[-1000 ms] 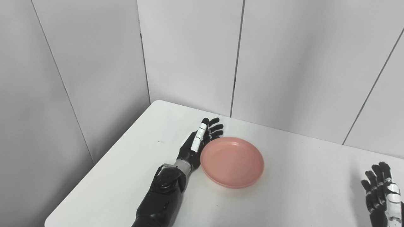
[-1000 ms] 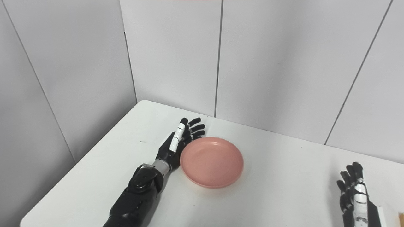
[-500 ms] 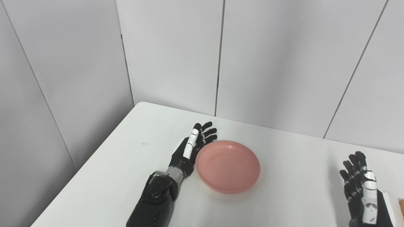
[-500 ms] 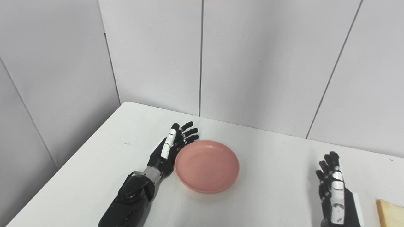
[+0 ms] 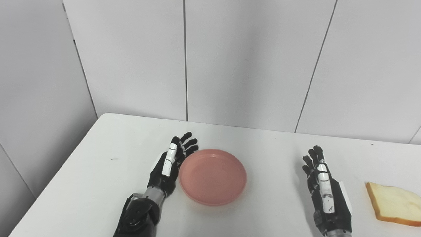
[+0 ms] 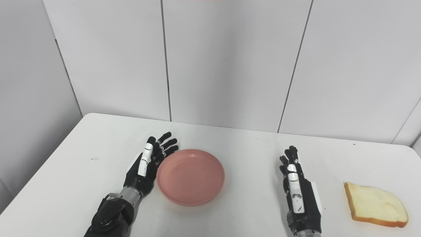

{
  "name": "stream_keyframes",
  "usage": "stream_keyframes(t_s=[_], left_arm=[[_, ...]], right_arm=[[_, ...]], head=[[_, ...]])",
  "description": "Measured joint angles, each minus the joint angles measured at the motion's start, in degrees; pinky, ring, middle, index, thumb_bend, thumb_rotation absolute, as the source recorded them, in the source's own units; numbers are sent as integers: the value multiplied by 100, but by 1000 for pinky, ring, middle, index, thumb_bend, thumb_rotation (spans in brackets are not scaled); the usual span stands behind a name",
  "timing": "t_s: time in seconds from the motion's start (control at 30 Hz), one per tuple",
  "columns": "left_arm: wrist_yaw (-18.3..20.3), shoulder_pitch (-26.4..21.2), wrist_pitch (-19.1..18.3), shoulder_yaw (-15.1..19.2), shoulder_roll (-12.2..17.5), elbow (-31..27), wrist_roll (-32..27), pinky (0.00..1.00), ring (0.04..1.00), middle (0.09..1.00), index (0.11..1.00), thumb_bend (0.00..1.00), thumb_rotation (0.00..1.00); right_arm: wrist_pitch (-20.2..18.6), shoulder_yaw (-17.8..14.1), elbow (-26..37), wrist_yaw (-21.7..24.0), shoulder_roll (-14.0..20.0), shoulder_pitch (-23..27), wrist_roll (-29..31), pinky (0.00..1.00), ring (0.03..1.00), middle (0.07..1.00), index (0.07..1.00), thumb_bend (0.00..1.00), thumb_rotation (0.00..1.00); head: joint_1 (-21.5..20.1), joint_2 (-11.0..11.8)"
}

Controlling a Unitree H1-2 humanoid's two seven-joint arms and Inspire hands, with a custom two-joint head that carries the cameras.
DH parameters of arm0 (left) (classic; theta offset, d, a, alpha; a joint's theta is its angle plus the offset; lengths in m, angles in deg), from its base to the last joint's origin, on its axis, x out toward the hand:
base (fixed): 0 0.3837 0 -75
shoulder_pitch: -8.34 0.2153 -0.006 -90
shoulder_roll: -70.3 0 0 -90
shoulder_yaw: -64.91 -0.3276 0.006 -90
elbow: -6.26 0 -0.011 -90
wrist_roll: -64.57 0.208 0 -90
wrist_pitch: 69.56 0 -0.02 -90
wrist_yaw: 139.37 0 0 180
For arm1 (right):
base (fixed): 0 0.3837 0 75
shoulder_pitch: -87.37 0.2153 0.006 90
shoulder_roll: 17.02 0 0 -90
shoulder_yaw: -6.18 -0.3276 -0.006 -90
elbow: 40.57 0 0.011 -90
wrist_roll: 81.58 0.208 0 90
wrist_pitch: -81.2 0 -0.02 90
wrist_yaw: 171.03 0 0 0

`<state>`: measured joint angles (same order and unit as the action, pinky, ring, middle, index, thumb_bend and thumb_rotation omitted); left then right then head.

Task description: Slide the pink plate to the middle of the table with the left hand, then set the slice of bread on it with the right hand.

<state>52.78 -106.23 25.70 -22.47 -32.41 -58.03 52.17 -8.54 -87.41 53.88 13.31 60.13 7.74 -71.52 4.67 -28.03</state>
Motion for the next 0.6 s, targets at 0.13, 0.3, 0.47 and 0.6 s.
stream_keyframes(t_s=[0.13,0.3,0.47,0.6], left_arm=[[3,41,-43,-100,-52,-76,21,915,878,896,897,727,1000],[4,131,-67,-201,-174,-228,38,929,881,901,894,698,1000],[-2,221,-119,-238,-293,-365,76,938,888,905,896,701,1000],[-4,342,-186,-304,-404,-540,117,952,889,905,905,697,1000]], right_arm=[[-3,33,11,-76,-35,22,-110,1000,974,987,992,709,910],[-39,62,78,-151,-101,24,-136,1000,971,982,987,706,899],[-113,92,170,-204,-111,23,-198,1000,967,977,986,704,908],[-140,128,242,-251,-115,41,-236,994,966,980,988,704,907]], head=[[-150,-53],[-273,-123],[-352,-211],[-423,-273]])
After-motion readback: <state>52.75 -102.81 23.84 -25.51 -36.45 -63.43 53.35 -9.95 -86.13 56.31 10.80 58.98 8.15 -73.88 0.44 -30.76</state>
